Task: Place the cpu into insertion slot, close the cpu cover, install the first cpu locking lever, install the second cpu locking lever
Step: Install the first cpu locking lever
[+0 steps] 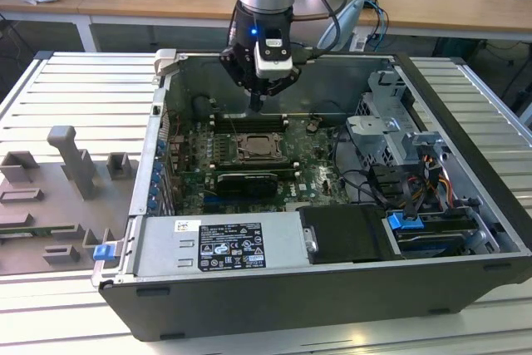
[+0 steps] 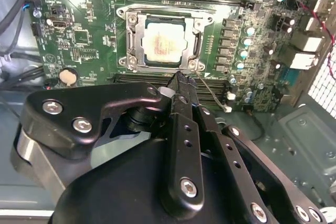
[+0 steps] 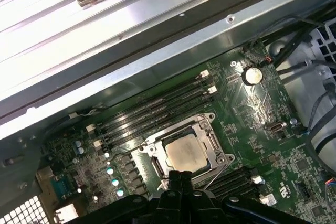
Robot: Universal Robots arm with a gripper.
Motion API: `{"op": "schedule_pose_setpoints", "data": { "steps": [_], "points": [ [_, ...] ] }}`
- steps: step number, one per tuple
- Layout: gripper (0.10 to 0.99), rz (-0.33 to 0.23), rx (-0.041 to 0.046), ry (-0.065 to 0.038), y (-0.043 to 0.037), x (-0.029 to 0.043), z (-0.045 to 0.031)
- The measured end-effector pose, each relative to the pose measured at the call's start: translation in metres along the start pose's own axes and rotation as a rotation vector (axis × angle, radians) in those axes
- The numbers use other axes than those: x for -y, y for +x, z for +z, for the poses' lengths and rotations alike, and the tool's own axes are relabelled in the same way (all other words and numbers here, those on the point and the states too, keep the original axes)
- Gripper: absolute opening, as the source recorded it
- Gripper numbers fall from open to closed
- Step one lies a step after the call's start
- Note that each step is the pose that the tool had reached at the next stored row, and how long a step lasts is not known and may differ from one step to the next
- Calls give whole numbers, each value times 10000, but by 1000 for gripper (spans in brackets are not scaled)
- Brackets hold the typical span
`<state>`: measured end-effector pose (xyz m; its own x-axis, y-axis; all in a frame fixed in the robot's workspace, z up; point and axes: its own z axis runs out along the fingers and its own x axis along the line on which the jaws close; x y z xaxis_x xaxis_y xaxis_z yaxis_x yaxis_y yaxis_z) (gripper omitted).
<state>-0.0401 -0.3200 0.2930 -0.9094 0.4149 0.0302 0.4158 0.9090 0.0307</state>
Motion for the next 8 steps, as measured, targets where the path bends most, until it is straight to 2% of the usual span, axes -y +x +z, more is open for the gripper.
{"op": "schedule_pose_setpoints", "data": {
  "steps": [8],
  "points": [
    [106,-756,-23,23,0,0,0]
  ]
}}
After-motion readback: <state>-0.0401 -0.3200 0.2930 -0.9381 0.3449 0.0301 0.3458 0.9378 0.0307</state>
